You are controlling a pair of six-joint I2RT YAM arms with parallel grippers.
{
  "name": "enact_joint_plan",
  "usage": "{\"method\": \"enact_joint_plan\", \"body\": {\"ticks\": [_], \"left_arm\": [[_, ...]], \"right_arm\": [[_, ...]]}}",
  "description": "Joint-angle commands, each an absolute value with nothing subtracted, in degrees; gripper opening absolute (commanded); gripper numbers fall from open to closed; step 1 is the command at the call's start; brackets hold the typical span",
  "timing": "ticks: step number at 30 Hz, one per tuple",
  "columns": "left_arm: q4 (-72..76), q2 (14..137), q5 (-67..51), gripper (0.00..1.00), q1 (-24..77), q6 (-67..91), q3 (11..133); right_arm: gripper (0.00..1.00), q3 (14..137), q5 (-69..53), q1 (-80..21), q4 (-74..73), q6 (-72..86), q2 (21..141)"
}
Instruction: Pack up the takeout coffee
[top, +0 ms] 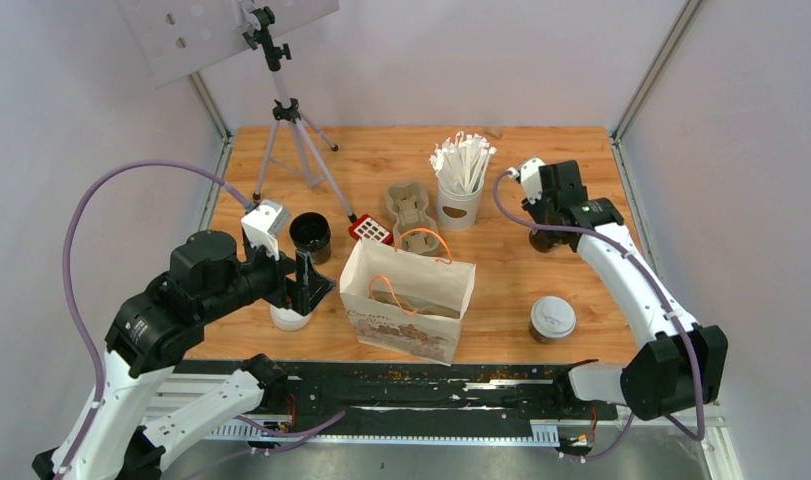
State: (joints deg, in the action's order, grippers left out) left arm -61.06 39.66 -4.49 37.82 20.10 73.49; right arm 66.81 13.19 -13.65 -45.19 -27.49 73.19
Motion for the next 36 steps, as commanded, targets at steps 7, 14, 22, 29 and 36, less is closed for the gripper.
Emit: {"method": "enact_joint_plan", "body": {"ticks": [7,14,22,29,36], "left_arm": [[-59.2,40.2,-5.3,0.97,37.6,18.1,74.0],[-58.5,39.5,-5.5,0.97,37.6,18.3,72.4],[-58.3,39.0,-5.2,0.98,37.6,18.1,71.4],[-57.4,39.1,-5.4,0.98,37.6,17.7,70.9],[-56.2,39.4,-5.4,0.99,37.6,16.5,70.1]], "right_arm": [[0.31,67.0,32.0,-20.6,-49.2,-21.4,83.1],[0.31,68.0,32.6,-22.2,-51.1,-16.2,89.6],[0.35,67.7,34.0,-25.2,-51.1,-11.3,92.4],[0.41,68.2,33.2,-25.2,-51.2,-9.7,91.0],[0.55,72.6,29.3,-25.2,-54.5,-9.7,86.9]]}}
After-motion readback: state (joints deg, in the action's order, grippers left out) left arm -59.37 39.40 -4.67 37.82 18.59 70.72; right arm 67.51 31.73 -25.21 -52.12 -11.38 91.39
